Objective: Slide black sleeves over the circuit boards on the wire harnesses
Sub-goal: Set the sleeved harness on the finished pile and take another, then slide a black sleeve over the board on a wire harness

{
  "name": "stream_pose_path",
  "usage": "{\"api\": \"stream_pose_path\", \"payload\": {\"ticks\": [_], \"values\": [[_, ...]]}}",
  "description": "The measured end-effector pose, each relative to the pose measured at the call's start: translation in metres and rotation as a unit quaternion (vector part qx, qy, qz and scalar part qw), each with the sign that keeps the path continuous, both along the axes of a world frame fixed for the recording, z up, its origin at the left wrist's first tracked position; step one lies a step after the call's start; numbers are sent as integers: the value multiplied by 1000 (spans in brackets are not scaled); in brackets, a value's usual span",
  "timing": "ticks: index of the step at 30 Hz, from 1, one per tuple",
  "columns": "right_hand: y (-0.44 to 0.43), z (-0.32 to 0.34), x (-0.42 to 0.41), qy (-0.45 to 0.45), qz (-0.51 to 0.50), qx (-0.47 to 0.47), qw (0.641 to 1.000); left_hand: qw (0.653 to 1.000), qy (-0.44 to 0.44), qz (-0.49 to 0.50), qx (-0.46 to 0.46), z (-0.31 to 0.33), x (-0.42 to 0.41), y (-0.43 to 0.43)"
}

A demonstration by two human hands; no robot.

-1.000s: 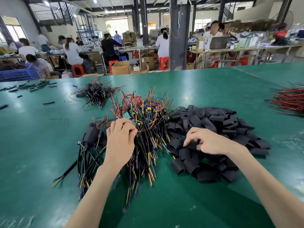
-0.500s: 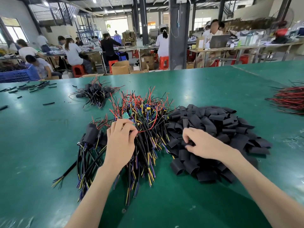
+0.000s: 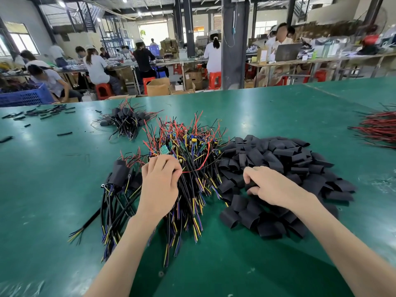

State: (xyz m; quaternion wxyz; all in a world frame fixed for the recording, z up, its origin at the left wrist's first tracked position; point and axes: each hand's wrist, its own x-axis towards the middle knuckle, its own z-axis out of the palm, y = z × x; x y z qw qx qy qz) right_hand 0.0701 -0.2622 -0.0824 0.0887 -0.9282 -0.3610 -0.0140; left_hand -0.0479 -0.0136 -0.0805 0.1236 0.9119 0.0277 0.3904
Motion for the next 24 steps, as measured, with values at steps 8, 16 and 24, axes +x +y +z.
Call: {"api": "stream_pose_path", "payload": {"ticks": [8, 16, 24], "values": [[5, 3, -9, -33, -22, -18, 999, 995, -26, 14, 91, 8, -4, -9], [4, 14, -7, -33, -41, 102, 993, 998, -30, 15, 48, 10, -3, -16], [19, 15, -22, 37, 16, 276, 960, 977, 0, -124, -171, 9, -4, -39]]}}
